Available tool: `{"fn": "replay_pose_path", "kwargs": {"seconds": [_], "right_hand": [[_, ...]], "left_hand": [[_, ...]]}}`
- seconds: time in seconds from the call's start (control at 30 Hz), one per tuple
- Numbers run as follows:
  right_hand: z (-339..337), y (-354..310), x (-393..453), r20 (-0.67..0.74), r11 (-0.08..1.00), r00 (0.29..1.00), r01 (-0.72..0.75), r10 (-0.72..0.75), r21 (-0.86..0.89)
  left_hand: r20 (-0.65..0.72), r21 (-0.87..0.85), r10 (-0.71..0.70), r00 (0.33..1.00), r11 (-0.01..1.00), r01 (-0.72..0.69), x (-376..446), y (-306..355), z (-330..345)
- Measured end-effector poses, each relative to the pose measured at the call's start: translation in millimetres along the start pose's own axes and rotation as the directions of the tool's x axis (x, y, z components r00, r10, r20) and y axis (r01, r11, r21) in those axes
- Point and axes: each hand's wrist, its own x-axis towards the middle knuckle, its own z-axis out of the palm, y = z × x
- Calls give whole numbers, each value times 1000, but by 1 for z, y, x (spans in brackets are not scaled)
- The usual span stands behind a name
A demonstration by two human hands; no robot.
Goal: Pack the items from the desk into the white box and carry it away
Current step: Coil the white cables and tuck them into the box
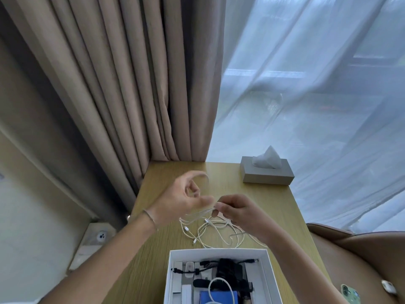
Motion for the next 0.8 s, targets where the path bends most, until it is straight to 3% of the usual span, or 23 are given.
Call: {"fn": "replay_pose_path", "kwargs": {"seconds": [0.17,0.3,0.5,0.6,0.67,0.8], "right_hand": [[9,-6,10,-65,993,998,-13,5,-121],[16,-2,14,-146,979,989,-19,-11,-201],[24,-2,14,-203,988,978,3,-35,-157],[19,-2,12,-162,996,987,-9,-5,-84],[14,0,10,-147,998,989,-36,27,-56],[9,5,1,-113,996,990,-88,89,17]], "left_hand": [[118,326,-71,991,945,29,-3,-7,25],[185,373,-87,979,928,12,-6,-9,26],[288,204,-162,944,973,105,-15,-19,20],[366,-7,-186,912,979,203,-18,-28,6],[337,-187,-209,918,941,283,-20,-32,-2],[250,-507,-323,913,760,408,-24,-39,-13]]}}
